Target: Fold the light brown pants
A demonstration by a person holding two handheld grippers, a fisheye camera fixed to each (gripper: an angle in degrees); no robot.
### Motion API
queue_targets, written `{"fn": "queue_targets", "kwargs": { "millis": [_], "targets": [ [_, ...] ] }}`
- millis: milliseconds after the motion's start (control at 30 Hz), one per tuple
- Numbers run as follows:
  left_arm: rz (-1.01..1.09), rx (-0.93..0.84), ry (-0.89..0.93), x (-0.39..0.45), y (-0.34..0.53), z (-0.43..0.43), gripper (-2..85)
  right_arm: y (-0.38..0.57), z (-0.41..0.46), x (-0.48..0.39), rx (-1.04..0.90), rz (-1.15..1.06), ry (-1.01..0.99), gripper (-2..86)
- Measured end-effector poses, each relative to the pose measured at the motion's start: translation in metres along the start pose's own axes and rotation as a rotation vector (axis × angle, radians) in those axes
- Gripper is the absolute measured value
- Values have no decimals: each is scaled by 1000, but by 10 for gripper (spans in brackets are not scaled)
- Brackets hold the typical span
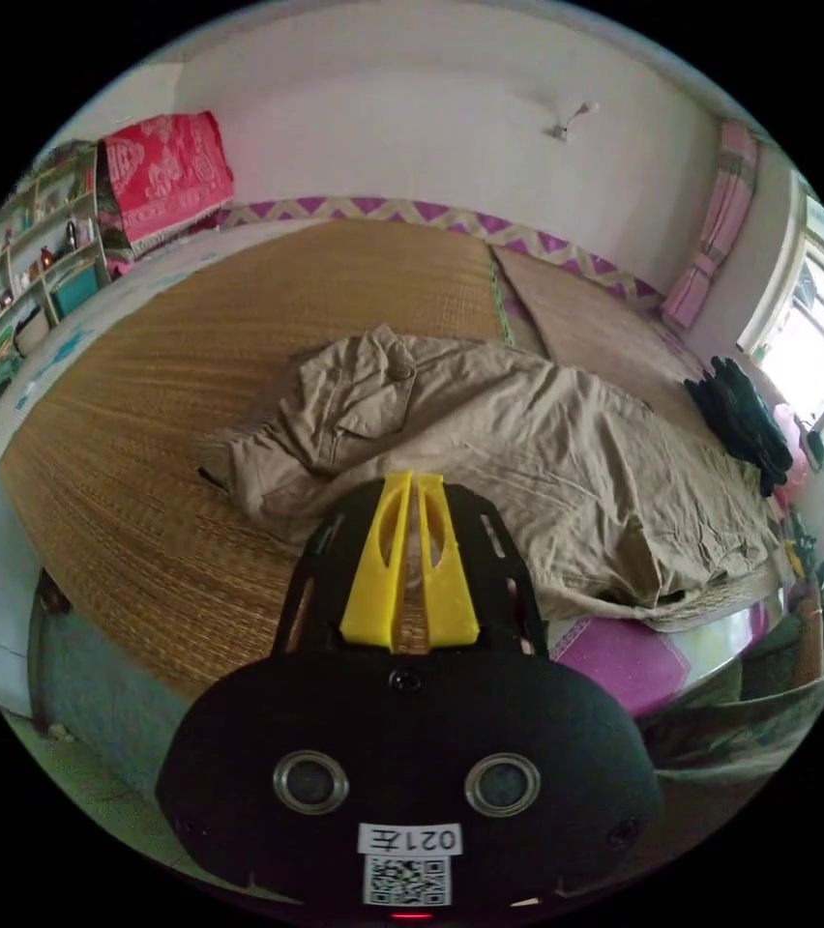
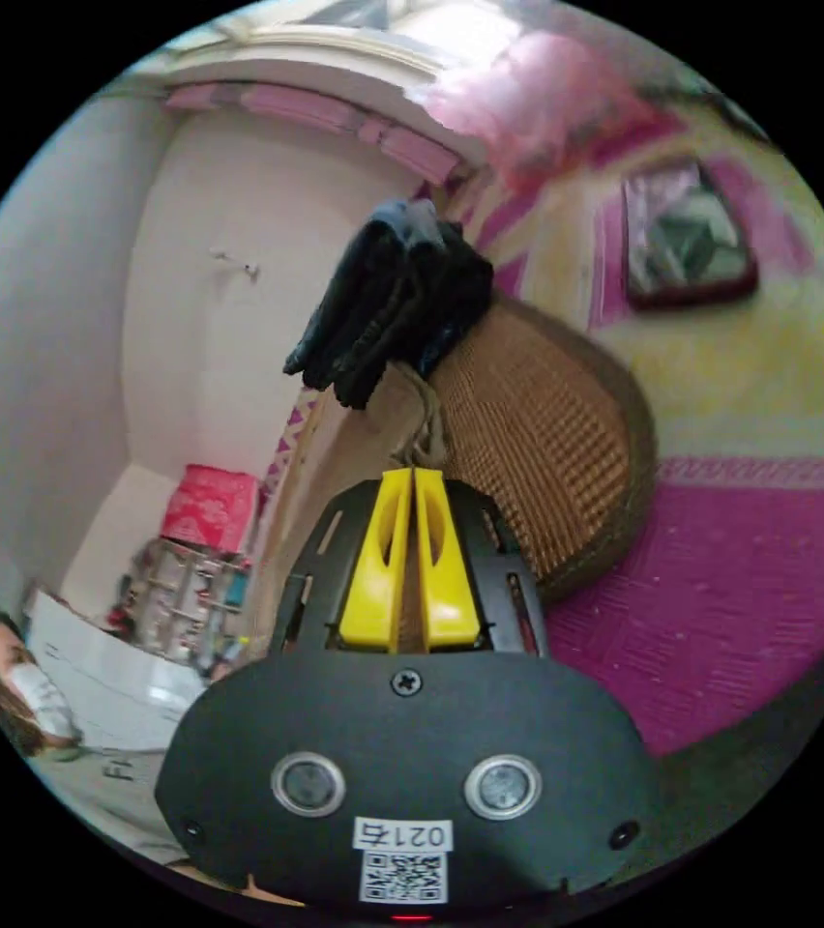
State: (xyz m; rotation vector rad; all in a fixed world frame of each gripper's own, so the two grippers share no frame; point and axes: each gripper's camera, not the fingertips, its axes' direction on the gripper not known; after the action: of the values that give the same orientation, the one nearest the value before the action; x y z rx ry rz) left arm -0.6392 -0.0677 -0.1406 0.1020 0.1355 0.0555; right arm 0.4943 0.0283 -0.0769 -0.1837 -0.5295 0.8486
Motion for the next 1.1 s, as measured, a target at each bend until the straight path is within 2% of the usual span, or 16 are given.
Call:
{"fn": "queue_targets", "kwargs": {
  "millis": [100,167,233,333,433,667,833,967,1100],
  "targets": [
    [134,63,72,26,-24,-8,9,-14,20,-86,-68,-389,76,59],
    [247,47,116,45,-44,4,28,-19,58,-134,-160,-604,84,62],
    [385,0,138,71,-69,32,56,-17,124,-185,-301,-870,175,66],
    [501,-78,119,91,-96,73,69,-2,204,-219,-440,-1197,345,68],
    [587,-149,90,103,-120,105,75,7,256,-228,-567,-1381,381,68],
    [702,-236,95,107,-156,142,75,3,300,-239,-785,-1485,317,65],
    [725,-236,156,100,-174,151,75,-4,303,-242,-908,-1435,207,20],
    [729,-259,159,91,-185,159,79,-4,293,-247,-905,-1408,191,-6],
    [732,-335,184,80,-195,178,79,-5,264,-243,-814,-1375,146,-10]
  ]
}}
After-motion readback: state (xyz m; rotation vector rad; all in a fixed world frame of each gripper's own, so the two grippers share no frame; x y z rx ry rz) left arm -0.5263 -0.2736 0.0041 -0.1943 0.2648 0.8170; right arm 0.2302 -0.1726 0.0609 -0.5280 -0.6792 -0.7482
